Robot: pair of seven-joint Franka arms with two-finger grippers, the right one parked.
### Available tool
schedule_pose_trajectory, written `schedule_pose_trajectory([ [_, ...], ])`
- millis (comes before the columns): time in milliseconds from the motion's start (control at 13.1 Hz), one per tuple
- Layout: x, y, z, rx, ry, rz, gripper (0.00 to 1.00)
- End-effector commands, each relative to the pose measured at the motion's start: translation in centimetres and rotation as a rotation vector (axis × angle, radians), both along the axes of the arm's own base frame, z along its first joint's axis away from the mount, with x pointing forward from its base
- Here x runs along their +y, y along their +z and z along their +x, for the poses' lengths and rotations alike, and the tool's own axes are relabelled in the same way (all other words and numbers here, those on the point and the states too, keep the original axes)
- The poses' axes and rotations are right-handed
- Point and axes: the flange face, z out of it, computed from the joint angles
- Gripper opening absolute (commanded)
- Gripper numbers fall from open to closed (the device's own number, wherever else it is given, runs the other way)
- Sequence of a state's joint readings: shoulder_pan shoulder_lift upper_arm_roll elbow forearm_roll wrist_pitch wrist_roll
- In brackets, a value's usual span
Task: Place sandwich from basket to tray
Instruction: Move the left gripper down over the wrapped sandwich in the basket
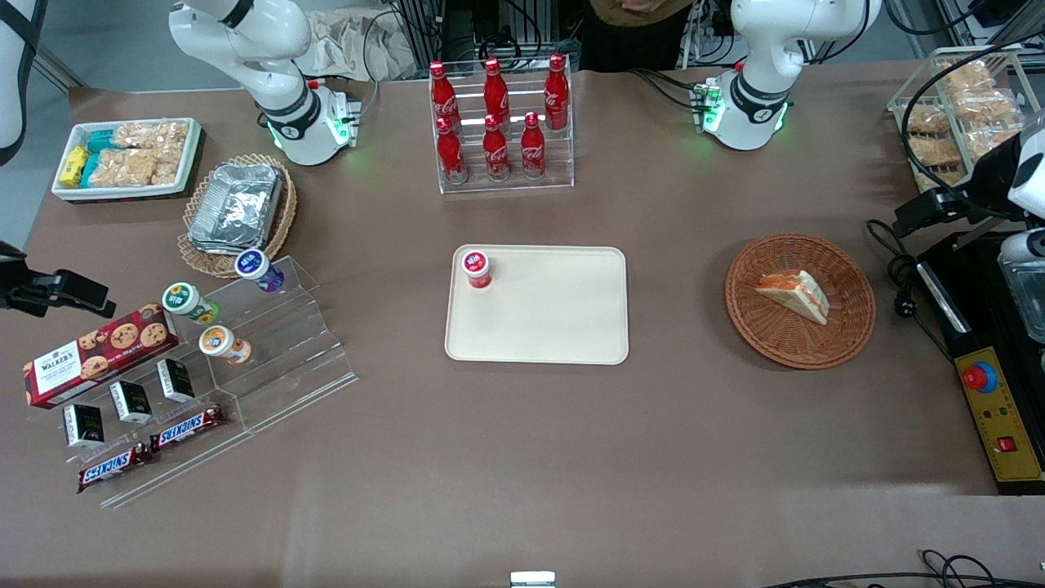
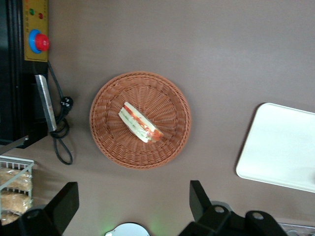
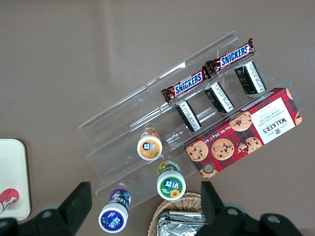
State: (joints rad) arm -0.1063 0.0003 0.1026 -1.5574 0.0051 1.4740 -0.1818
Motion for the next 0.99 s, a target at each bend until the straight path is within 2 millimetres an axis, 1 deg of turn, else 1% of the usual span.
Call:
schedule_pose_trajectory([
  [0,-0.1,-0.2,0.9,0.002,0.009,0.030,1.00],
  [76,-0.2,-0.5,1.3,0.000,0.009,0.028,1.00],
  [229,-0.3,-0.5,1.6,0.000,0.018,0.027,1.00],
  [305,-0.4,-1.1,1.7,0.011,0.109,0.042,1.00],
  [457,-1.8,-2.3,1.9,0.002,0.325,0.052,1.00],
  [610,-1.8,-5.1,1.0,0.025,0.494,0.075,1.00],
  [762,-1.7,-8.5,-0.6,0.024,0.532,0.081,1.00],
  [838,-1.5,-10.0,-1.9,-0.001,0.544,0.068,1.00],
  [914,-1.2,-12.4,-3.1,-0.021,0.576,0.060,1.00],
])
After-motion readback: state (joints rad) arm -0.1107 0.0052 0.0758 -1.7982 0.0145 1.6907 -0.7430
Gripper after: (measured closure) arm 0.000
